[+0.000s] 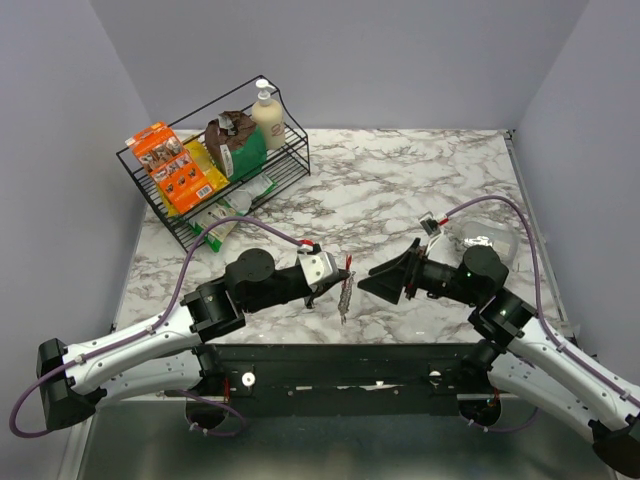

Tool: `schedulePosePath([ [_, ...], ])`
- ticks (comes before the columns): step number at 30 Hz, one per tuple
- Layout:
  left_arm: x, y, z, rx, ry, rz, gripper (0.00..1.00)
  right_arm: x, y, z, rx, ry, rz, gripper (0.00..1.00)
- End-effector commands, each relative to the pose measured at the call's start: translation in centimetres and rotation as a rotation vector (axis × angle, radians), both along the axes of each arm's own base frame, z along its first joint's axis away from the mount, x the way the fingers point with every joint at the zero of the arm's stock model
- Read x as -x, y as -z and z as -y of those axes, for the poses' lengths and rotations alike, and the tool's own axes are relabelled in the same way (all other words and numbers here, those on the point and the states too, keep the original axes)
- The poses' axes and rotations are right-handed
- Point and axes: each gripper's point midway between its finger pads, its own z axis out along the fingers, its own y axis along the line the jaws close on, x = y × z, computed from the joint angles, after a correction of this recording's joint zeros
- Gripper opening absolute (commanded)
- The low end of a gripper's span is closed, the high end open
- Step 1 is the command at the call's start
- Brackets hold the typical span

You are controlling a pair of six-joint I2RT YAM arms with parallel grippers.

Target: Put the keys on the keyring

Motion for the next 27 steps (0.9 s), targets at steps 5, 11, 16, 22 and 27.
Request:
schedulePosePath([
  [5,0.2,-1.4,-0.1,0.059,0.0,0.018,0.0,-0.6,0.1,0.7,0.027,0.043,0.044,1.0],
  [11,0.0,-0.8,0.2,0.05,-0.001,0.027,0.0,-0.7,-0.1,1.0,0.028,0.066,0.06,1.0],
  [16,0.0,-0.5,0.6,0.045,0.011,0.013,0.0,-0.9,-0.1,1.4,0.039,0.086,0.063,1.0],
  [22,0.0,0.2,0.4,0.049,0.001,0.002,0.0,-1.0,0.3,1.6,0.05,0.101,0.055,1.0],
  [27,0.1,0.2,0.2,0.058,-0.005,-0.018,0.0,-1.2,0.0,1.9,0.054,0.119,0.066,1.0],
])
